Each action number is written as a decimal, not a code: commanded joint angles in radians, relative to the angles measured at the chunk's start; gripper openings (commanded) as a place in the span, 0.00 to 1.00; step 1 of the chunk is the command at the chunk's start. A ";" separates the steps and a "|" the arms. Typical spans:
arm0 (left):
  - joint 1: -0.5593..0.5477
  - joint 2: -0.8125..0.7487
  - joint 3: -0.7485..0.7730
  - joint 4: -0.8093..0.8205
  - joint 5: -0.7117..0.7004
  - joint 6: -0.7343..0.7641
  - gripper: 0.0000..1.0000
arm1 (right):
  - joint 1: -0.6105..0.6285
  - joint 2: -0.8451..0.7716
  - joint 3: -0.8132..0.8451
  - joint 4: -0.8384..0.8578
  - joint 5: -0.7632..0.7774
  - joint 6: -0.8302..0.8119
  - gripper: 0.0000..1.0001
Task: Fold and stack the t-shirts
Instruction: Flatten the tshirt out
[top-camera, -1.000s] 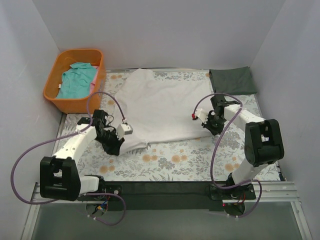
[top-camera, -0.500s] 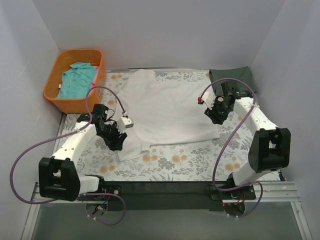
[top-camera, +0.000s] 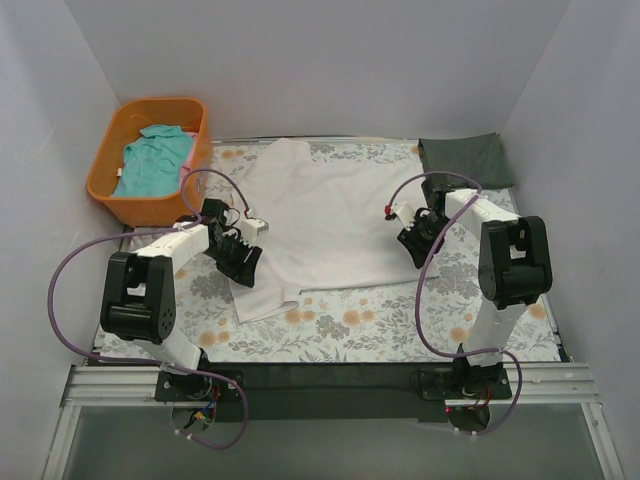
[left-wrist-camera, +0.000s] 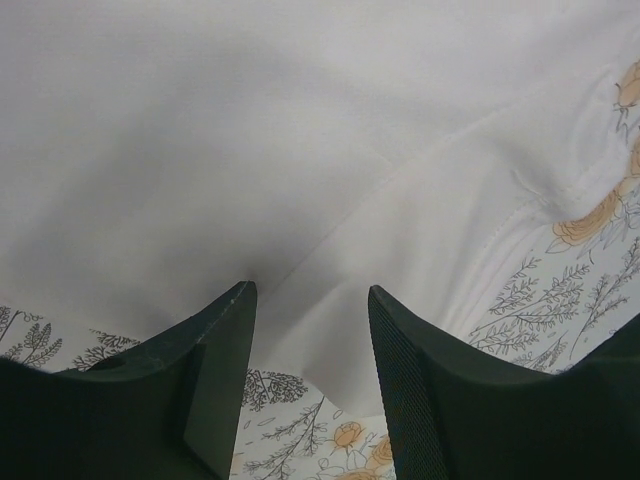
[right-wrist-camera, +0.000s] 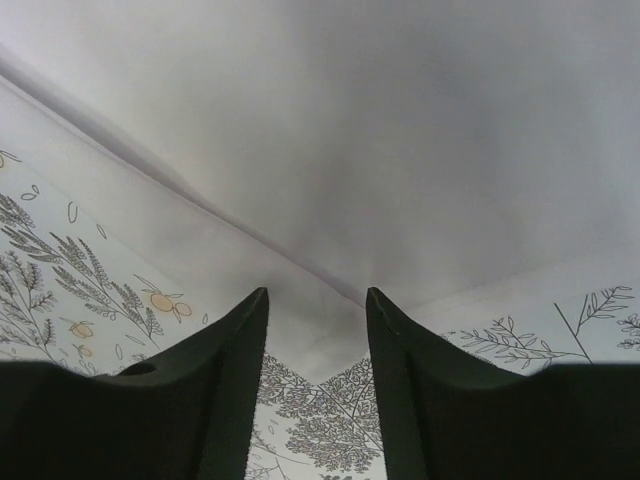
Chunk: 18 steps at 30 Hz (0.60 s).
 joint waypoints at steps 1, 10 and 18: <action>0.000 0.011 0.025 0.056 -0.040 -0.066 0.46 | 0.003 -0.036 -0.029 -0.029 0.026 -0.002 0.40; 0.000 0.031 0.008 0.066 -0.062 -0.100 0.46 | 0.000 -0.153 -0.121 -0.081 0.052 -0.093 0.01; 0.000 0.037 0.005 0.051 -0.073 -0.113 0.46 | 0.003 -0.345 -0.288 -0.135 0.060 -0.249 0.01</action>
